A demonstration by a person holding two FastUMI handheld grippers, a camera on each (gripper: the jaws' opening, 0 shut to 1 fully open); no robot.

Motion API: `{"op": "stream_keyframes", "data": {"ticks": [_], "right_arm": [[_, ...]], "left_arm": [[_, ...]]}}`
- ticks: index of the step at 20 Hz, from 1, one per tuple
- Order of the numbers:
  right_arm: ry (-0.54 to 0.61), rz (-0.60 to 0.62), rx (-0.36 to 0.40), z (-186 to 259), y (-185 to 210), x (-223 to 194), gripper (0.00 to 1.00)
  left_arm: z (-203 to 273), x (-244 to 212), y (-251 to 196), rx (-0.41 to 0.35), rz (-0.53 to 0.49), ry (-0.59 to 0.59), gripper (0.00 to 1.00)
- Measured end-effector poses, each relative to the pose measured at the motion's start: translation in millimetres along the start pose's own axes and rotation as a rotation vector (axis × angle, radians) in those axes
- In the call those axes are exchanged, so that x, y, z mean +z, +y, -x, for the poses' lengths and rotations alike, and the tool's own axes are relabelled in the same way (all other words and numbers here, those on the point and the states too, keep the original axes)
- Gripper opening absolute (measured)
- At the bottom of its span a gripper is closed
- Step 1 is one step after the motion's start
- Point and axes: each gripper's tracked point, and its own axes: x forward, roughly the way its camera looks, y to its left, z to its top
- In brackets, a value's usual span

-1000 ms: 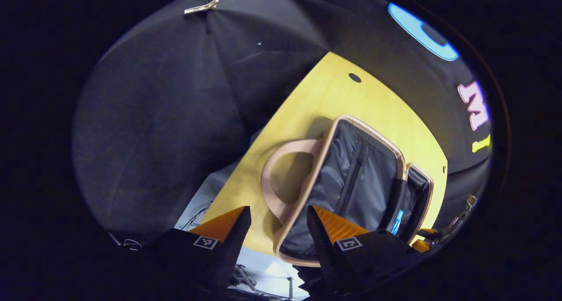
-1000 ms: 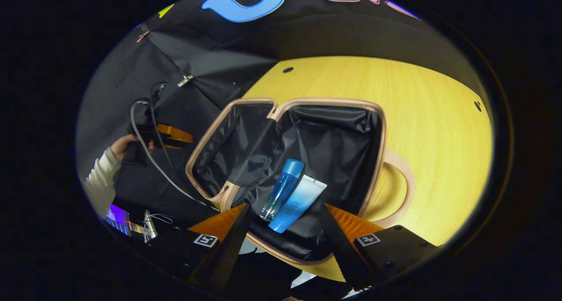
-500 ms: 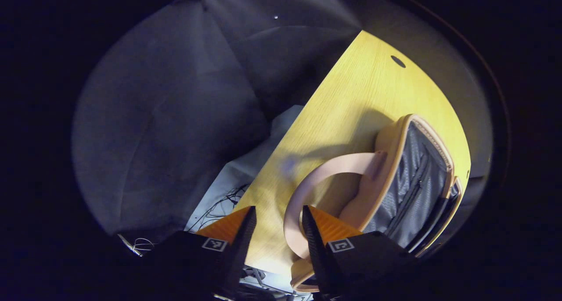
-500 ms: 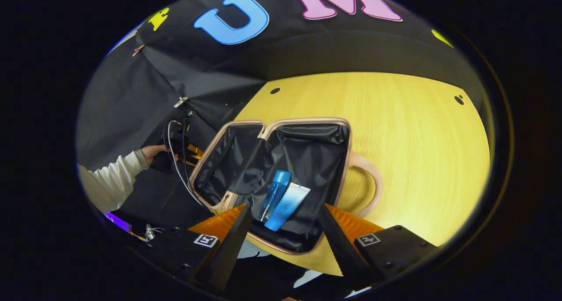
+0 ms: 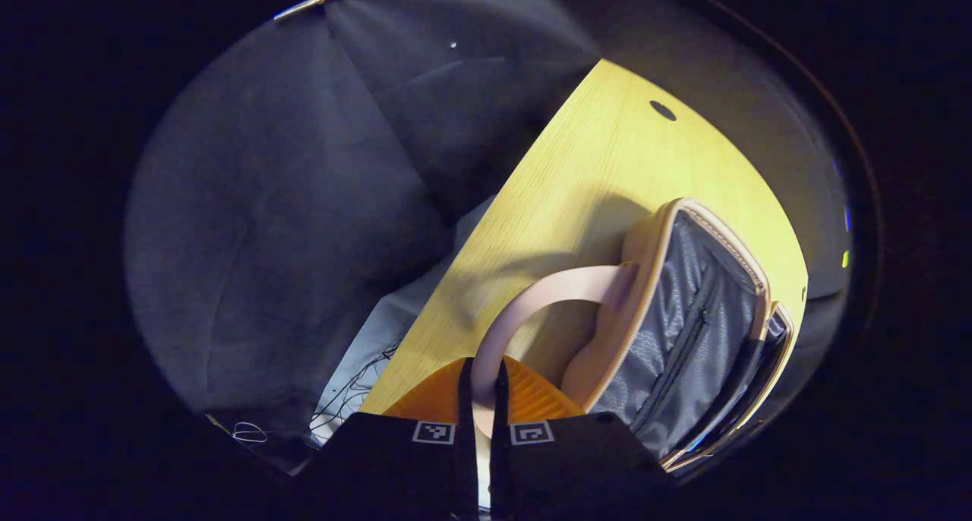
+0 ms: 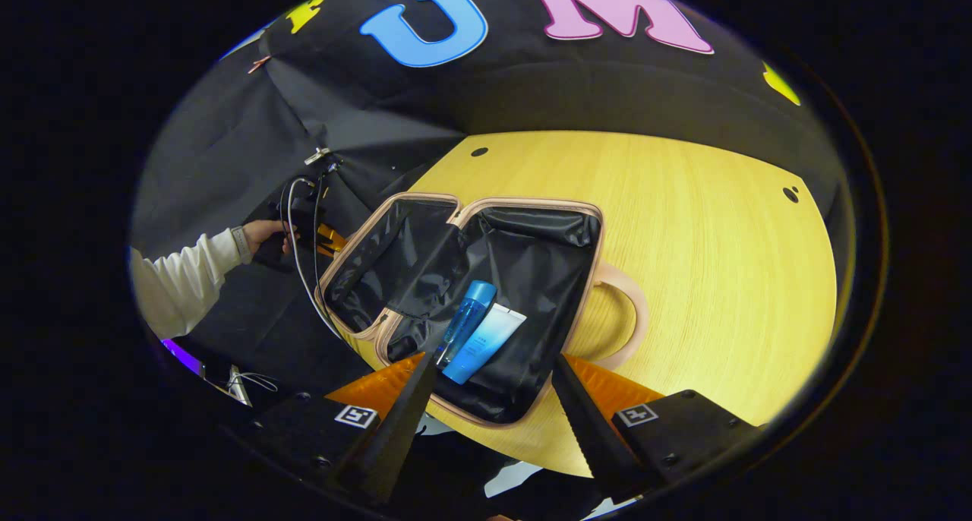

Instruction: First open the suitcase, pack the skin care products into it, and then close the suitcase.

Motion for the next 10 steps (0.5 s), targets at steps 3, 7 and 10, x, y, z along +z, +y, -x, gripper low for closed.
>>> {"op": "stream_keyframes", "data": {"ticks": [3, 7, 10], "right_arm": [[-0.042, -0.007, 0.025, 9.9, 3.8, 12.2, 0.98], [-0.086, 0.022, 0.049, 32.0, -6.6, 20.8, 0.98], [-0.093, 0.024, 0.065, 49.8, -24.2, 22.4, 0.97]], "left_arm": [[40.6, 12.6, -19.1, -0.041, -0.032, -0.081, 0.10], [96.9, 21.4, -44.4, -0.074, -0.047, -0.190, 0.07], [129.3, 21.0, -70.1, -0.086, -0.109, -0.259, 0.06]]}}
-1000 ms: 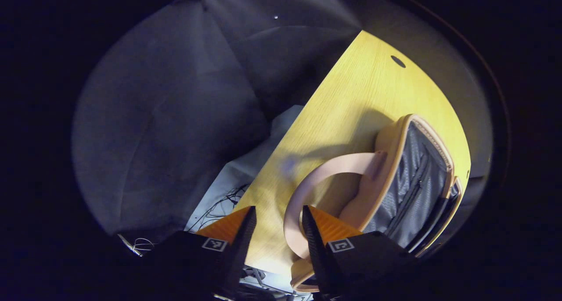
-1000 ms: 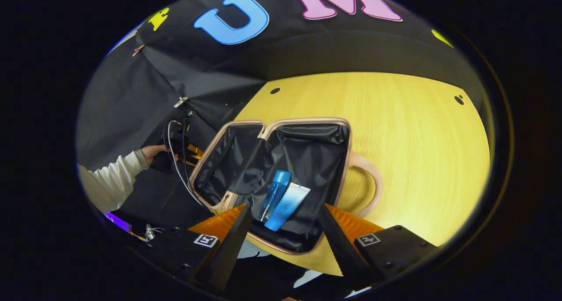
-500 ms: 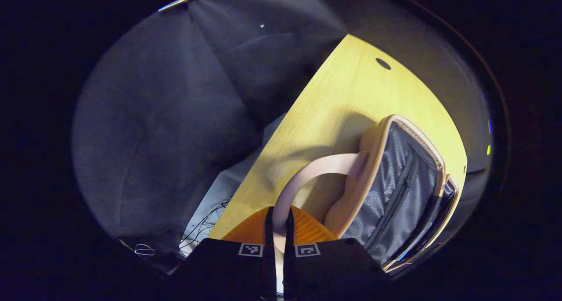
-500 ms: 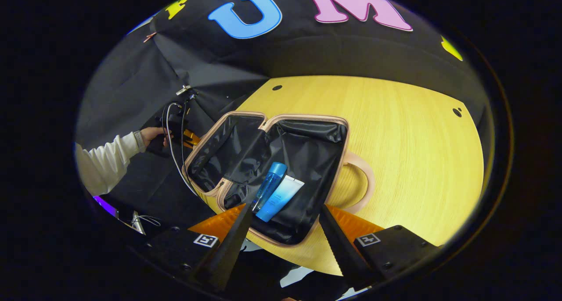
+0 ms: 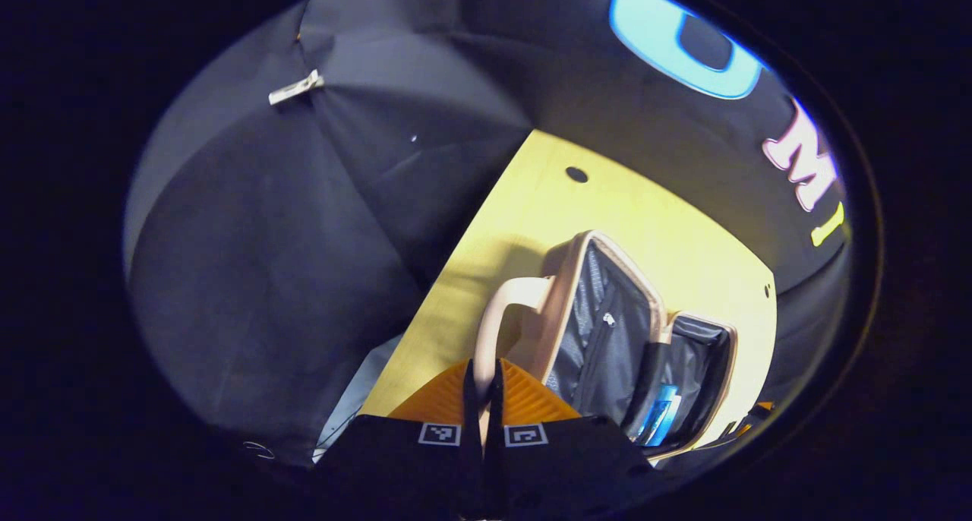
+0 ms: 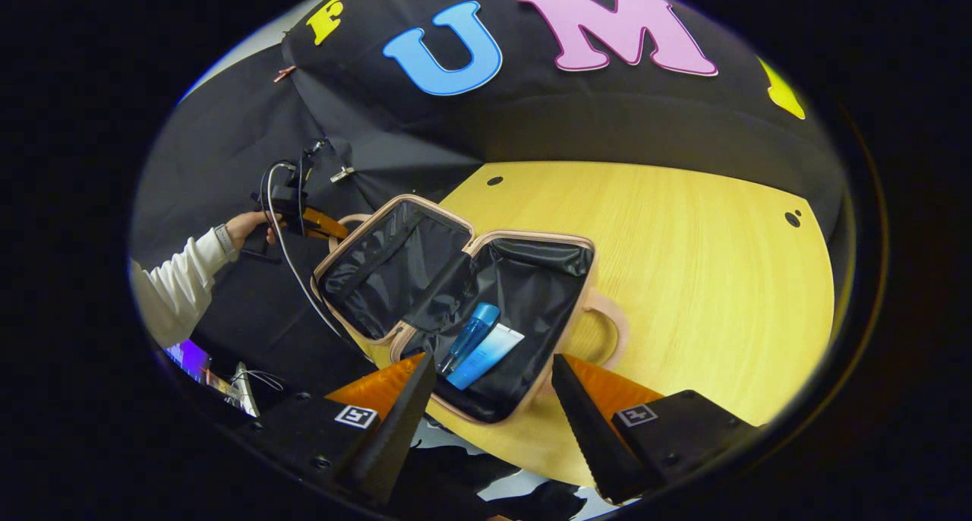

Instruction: First open the suitcase, pack the skin care products into it, and then close the suitcase.

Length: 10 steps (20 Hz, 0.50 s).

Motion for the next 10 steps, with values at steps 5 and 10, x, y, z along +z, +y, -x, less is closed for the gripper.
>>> {"op": "stream_keyframes", "data": {"ticks": [5, 10], "right_arm": [[-0.027, 0.001, 0.002, 30.9, -24.2, -1.1, 0.97], [-0.074, -0.006, -0.002, 57.6, -38.9, -1.1, 0.97]], "left_arm": [[46.9, 23.4, -52.8, -0.053, -0.051, -0.107, 0.06], [95.8, 30.5, -134.9, -0.147, -0.147, -0.177, 0.06]]}}
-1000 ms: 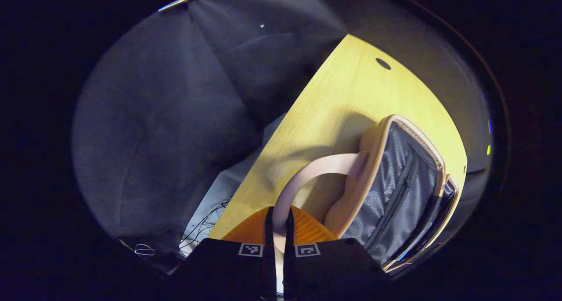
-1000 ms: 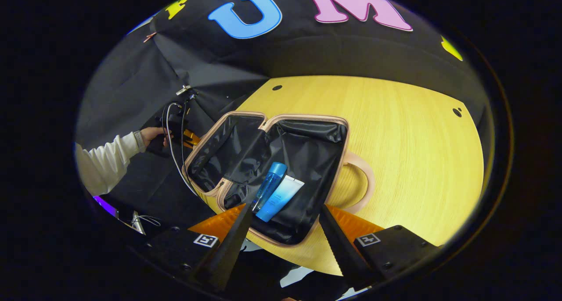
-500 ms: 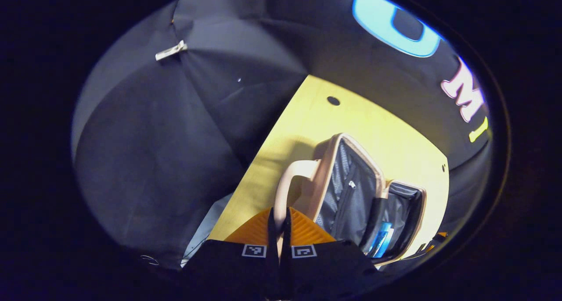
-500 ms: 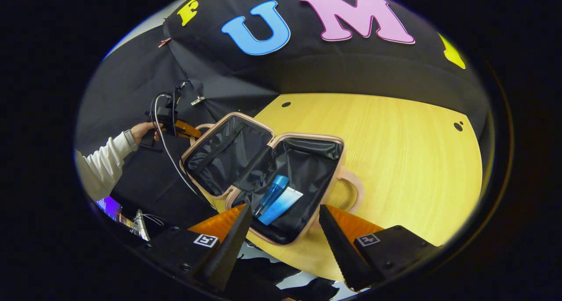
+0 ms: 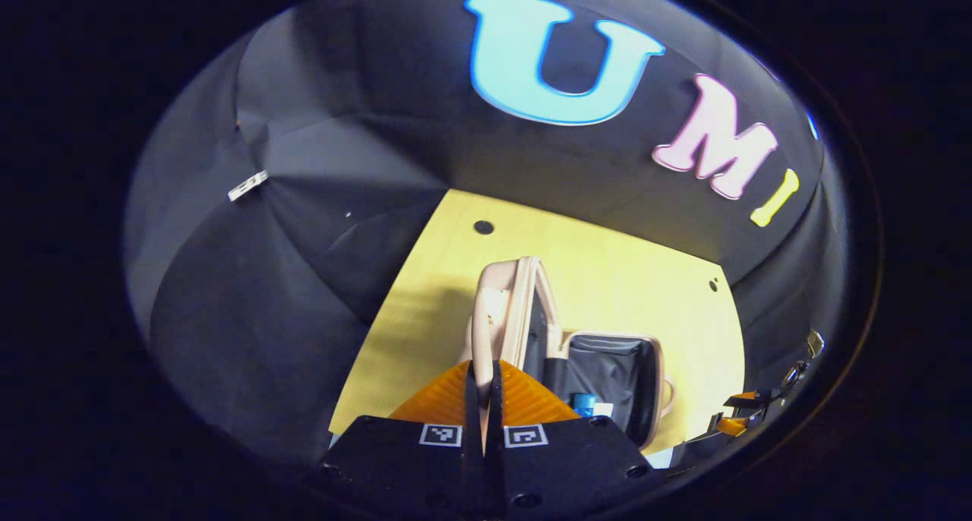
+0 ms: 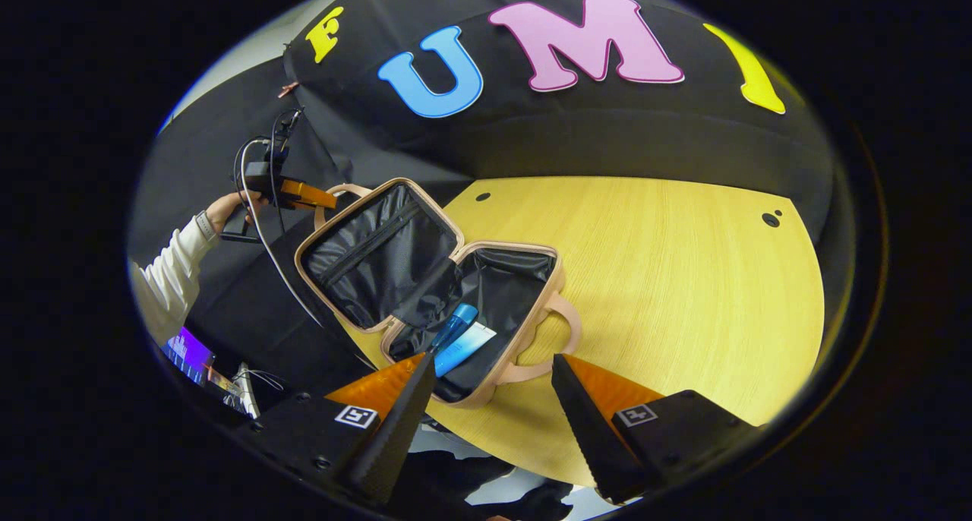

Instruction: First open the suitcase, pack the skin care products into it, and then close the suitcase.

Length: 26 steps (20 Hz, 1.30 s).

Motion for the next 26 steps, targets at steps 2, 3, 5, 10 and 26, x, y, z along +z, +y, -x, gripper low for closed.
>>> {"op": "stream_keyframes", "data": {"ticks": [2, 3, 5, 10, 26], "right_arm": [[-0.014, 0.001, -0.001, 8.4, -3.6, 0.8, 0.97], [-0.018, 0.001, -0.004, 12.4, -6.1, 0.1, 0.97], [-0.025, -0.002, -0.008, 21.5, -12.2, -4.4, 0.97], [-0.035, -0.018, -0.039, 44.1, -31.9, -13.9, 0.97], [-0.056, -0.109, -0.199, 125.6, -111.8, -51.5, 0.97]], "left_arm": [[9.8, 4.9, -39.3, -0.051, -0.037, -0.020, 0.06], [12.3, 4.4, -59.8, -0.081, -0.063, -0.025, 0.06], [18.4, -1.9, -117.5, -0.166, -0.108, -0.026, 0.06], [-5.5, -51.8, -252.8, -0.403, -0.117, 0.065, 0.06], [-177.0, -225.5, -357.7, -0.185, -0.367, 0.341, 0.23]]}}
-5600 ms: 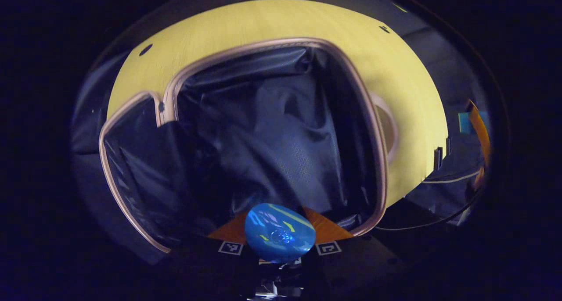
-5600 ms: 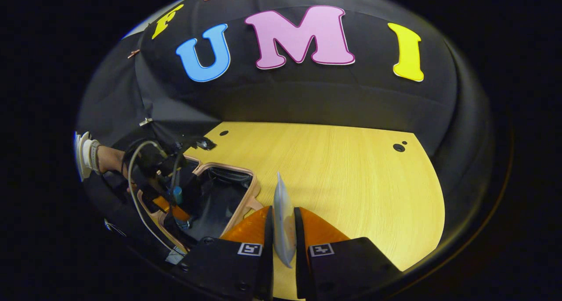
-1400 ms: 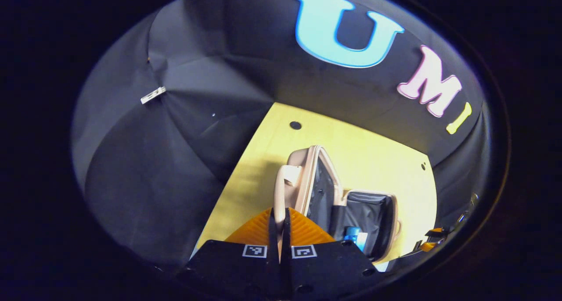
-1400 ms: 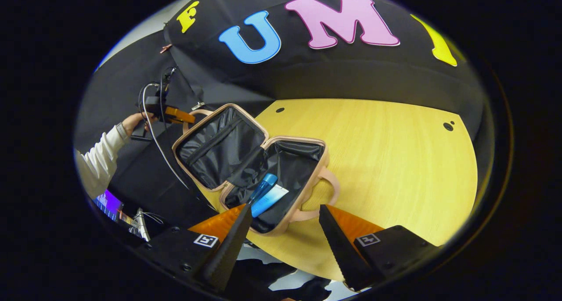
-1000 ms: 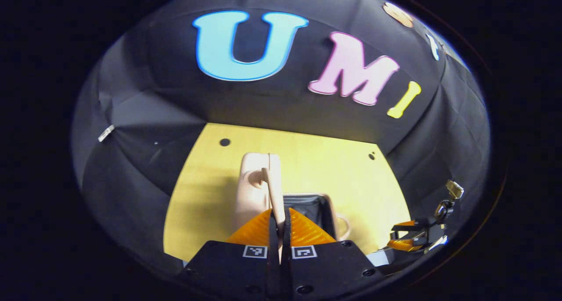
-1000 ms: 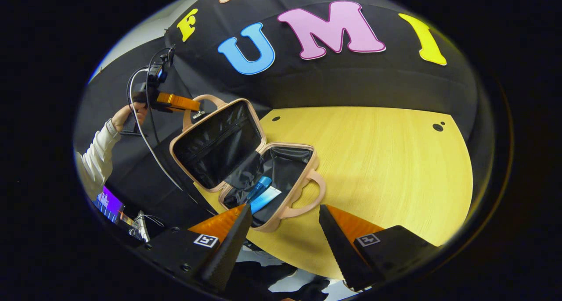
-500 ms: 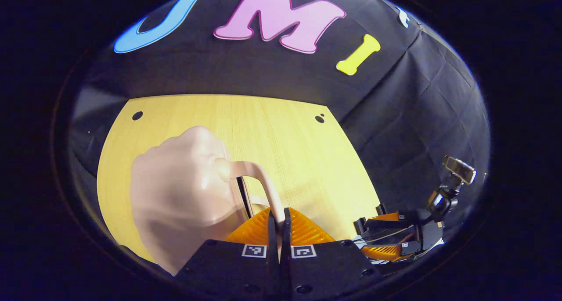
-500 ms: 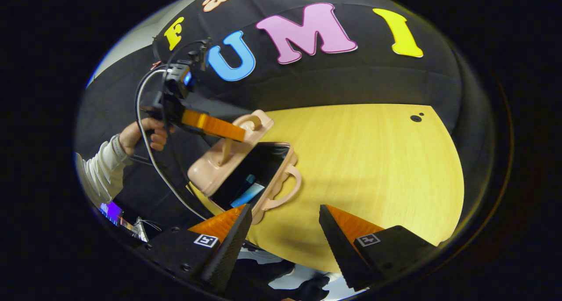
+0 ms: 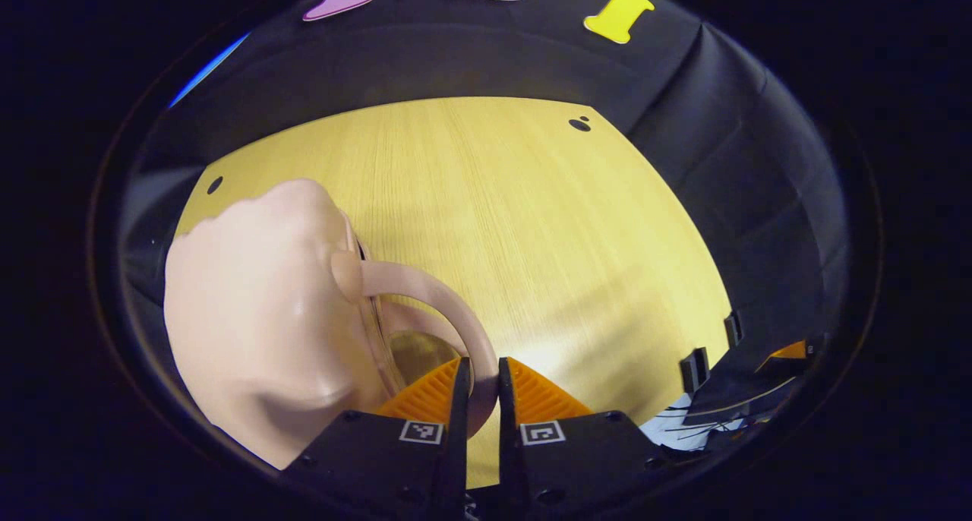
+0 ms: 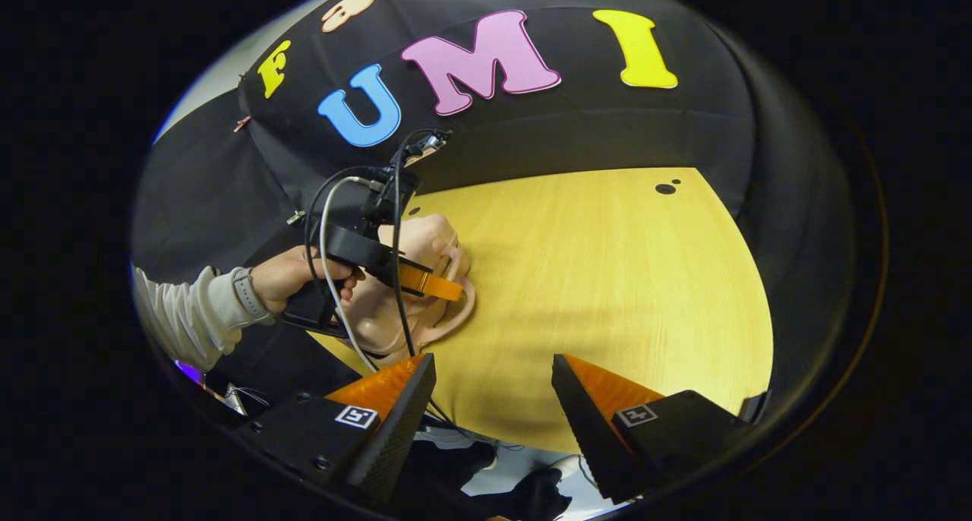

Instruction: First open the suitcase, pack the skin care products into it, and then close the suitcase.

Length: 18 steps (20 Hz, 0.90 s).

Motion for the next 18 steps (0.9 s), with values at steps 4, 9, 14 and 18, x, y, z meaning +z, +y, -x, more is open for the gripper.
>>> {"op": "stream_keyframes", "data": {"ticks": [4, 9, 14, 18], "right_arm": [[0.005, 0.037, 0.022, 16.0, -17.2, -3.8, 0.97], [-0.068, 0.179, 0.011, 31.5, -30.4, 31.1, 0.97], [-0.259, 0.349, -0.008, 51.5, -7.4, 109.0, 0.97], [-0.497, 0.339, -0.042, 79.8, 27.7, 195.9, 0.97]], "left_arm": [[12.5, -6.7, -3.8, 0.073, 0.010, -0.041, 0.48], [75.0, 6.3, -21.4, 0.134, 0.005, -0.270, 0.78], [197.8, 37.9, -45.7, 0.185, -0.091, -0.583, 0.78], [293.0, 77.7, -72.4, 0.241, -0.152, -0.899, 0.81]]}}
